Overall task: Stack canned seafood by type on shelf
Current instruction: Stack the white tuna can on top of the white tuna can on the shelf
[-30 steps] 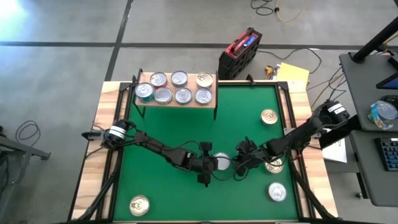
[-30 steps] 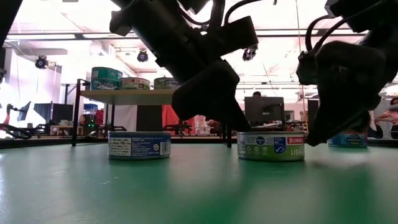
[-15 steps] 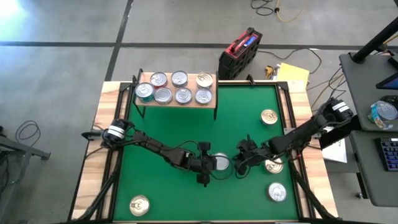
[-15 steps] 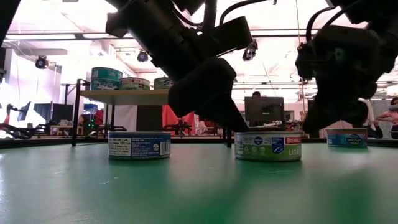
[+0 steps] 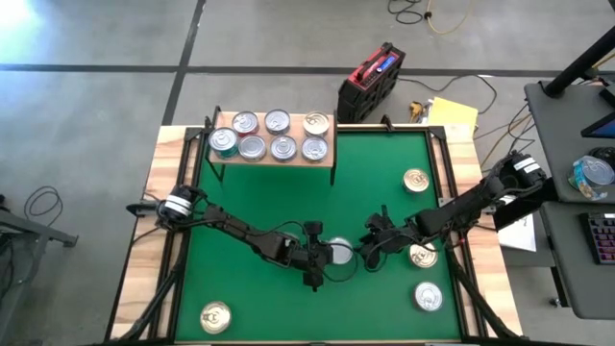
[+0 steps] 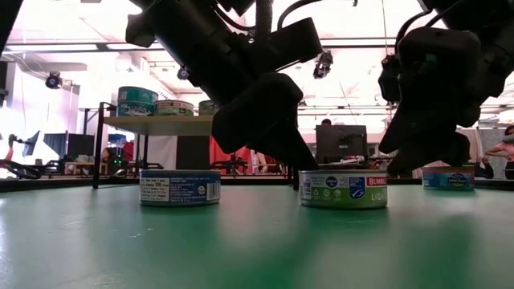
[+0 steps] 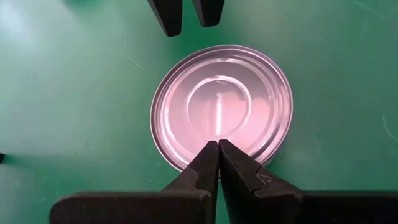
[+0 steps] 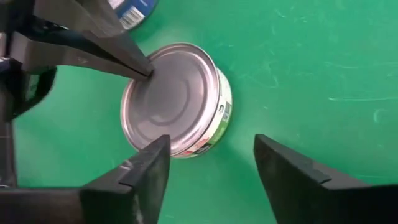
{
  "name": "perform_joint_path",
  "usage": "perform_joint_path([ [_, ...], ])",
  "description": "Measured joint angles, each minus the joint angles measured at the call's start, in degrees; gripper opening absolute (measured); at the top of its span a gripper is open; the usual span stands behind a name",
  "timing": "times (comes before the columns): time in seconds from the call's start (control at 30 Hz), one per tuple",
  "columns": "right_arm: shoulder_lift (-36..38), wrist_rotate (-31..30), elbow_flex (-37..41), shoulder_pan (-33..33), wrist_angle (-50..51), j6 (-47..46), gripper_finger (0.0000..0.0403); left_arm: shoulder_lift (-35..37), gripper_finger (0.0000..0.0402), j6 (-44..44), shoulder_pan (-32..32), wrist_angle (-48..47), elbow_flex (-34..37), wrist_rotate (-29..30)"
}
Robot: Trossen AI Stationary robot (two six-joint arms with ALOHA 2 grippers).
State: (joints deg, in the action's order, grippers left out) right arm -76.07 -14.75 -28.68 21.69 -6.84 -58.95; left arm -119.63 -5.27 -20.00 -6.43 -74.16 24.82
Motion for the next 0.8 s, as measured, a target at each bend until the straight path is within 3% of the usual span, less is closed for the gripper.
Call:
perform_joint_path([
  [0.33,-2.65,-0.19,3.50,0.00,-9.18,-1.33,0.0279,0.00,0.0000,-2.14,-0.60,2.00,1.36,0.61],
  [0.8,-10.69,4.83,2.93,-1.79,-19.77,-0.28,0.0287,0.04,0.0000,-4.18,-1.74,12.91,6.97,2.64],
])
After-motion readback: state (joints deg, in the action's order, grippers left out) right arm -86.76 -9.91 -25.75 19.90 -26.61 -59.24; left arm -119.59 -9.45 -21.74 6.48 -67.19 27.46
